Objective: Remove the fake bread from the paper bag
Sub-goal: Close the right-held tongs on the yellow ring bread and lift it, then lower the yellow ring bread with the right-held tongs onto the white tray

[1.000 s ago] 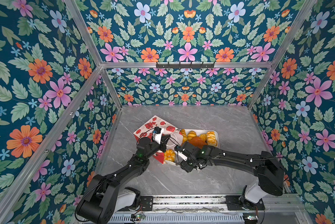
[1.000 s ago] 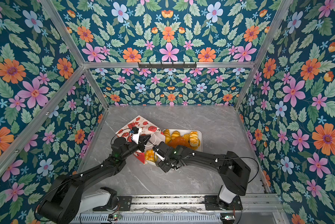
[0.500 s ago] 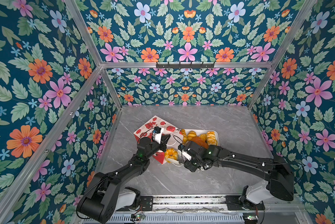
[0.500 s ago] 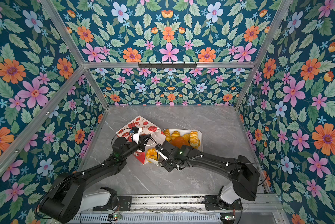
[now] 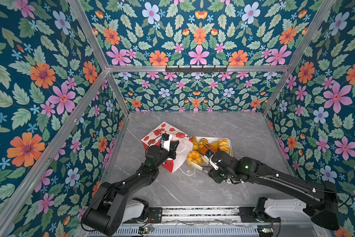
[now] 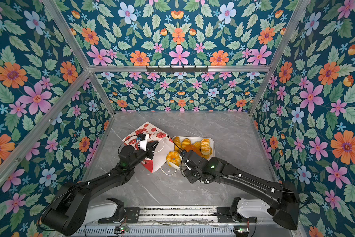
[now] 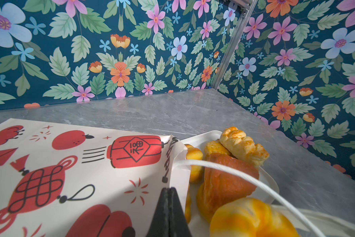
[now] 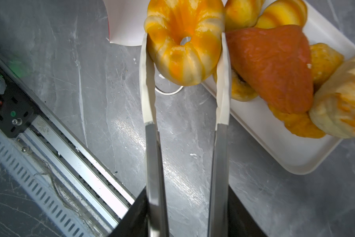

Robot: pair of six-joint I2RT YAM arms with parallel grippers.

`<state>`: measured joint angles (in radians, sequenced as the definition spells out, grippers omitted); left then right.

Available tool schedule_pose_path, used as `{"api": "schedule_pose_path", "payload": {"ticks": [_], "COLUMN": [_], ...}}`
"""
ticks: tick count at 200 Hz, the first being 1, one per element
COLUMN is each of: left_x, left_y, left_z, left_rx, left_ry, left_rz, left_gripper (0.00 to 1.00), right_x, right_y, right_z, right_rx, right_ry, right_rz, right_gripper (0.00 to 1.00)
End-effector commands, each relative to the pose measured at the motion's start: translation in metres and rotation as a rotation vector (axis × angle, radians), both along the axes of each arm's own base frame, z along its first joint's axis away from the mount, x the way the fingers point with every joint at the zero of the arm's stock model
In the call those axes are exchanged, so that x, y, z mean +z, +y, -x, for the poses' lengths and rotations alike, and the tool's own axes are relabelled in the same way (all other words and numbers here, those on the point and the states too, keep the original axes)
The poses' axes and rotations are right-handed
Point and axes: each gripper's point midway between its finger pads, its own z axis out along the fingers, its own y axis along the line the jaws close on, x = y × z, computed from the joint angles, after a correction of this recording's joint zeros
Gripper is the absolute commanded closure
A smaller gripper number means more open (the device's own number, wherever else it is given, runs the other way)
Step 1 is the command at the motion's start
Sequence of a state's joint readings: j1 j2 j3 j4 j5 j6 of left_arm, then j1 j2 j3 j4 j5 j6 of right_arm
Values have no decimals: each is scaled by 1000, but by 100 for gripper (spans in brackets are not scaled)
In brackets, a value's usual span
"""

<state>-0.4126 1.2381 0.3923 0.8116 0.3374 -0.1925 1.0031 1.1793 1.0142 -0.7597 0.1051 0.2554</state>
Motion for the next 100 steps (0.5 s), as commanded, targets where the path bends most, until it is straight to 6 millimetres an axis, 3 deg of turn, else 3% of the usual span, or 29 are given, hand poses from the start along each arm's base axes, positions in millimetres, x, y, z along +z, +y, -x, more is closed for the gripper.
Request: {"api": "schedule_pose_path", "payload": {"ticks": [1, 43, 100], "left_x": [3, 5, 9], "left_y": [8, 17, 32], "left_z": [-3, -4, -4], "left_rx": [44, 91, 173], "left_ry": [-19, -28, -45], "left_rz": [-1, 1, 6], "left_gripper": [96, 96, 97], "right_x": [17, 46, 50], "right_y": [-17, -33, -24], "right_z": [-12, -44, -93], "right_rx": [-77, -157, -177], "right_ry": [-61, -127, -141], "right_rz": [-13, -100, -124], "right_gripper": [50, 50, 50]}}
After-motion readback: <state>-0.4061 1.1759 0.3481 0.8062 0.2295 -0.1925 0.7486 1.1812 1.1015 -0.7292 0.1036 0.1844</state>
